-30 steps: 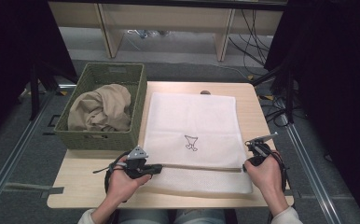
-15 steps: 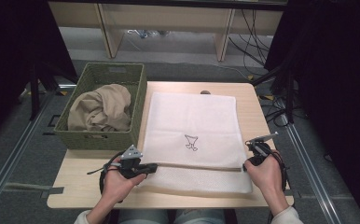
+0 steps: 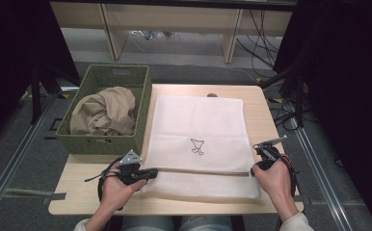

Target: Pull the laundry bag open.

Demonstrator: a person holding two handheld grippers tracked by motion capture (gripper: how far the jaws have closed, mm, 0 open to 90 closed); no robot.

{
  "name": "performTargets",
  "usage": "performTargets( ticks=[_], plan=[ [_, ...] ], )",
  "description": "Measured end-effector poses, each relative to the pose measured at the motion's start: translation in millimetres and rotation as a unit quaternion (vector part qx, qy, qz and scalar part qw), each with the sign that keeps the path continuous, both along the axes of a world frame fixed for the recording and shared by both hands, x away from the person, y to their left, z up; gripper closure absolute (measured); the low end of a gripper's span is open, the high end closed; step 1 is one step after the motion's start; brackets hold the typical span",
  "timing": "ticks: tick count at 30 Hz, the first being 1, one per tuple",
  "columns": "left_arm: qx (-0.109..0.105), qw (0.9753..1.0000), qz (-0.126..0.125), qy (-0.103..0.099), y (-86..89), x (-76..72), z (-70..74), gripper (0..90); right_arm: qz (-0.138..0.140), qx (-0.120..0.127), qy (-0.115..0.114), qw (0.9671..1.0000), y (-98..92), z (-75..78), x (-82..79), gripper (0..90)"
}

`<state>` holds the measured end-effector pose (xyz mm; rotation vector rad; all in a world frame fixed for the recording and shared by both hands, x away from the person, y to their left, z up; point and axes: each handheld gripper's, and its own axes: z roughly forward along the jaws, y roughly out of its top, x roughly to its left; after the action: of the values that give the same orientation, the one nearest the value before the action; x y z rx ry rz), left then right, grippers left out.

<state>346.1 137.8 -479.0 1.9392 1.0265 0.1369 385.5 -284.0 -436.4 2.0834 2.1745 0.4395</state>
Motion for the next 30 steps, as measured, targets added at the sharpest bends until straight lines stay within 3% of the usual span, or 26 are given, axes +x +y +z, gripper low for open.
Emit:
performTargets(
  ticks=[2, 3, 11, 16, 22, 23, 25, 30],
  plan=[
    [0.009, 1.0000, -0.003, -0.001, 2.8, 0.1, 0.3, 86.8, 0.001, -0.003, -0.001, 1.0000, 0.0, -0.2, 0.1, 85.0],
    [0.003, 1.0000, 0.003, -0.001, 3.6, -0.1, 0.3, 86.8, -0.009, -0.011, 0.000, 0.9999, 0.9, 1.1, -0.4, 85.0],
    [0.003, 0.9999, 0.016, 0.001, 13.8, -2.6, -2.6, 86.8, -0.006, 0.004, 0.008, 0.9999, -0.6, 1.1, 1.0, 85.0],
    [0.008, 0.9999, 0.014, 0.003, 18.0, -1.9, -1.8, 86.8, -0.011, 0.000, 0.006, 0.9999, -0.2, 1.2, 0.5, 85.0],
    [-0.002, 0.9997, 0.025, 0.006, 23.3, -2.4, -4.1, 86.8, -0.007, 0.002, 0.009, 0.9999, -1.7, 0.6, 1.0, 85.0],
    [0.010, 0.9997, 0.019, 0.007, 25.8, -2.0, -4.0, 86.8, -0.010, 0.003, 0.005, 0.9999, -1.1, 0.2, 0.8, 85.0],
    [-0.003, 0.9996, 0.028, 0.009, 25.4, -2.0, -5.1, 86.8, -0.001, -0.004, 0.002, 1.0000, -2.3, -0.9, 0.5, 85.0],
    [-0.003, 0.9996, 0.027, 0.009, 26.4, -1.3, -5.6, 86.8, -0.002, -0.004, 0.000, 1.0000, -2.4, -1.7, 0.7, 85.0]
  ],
)
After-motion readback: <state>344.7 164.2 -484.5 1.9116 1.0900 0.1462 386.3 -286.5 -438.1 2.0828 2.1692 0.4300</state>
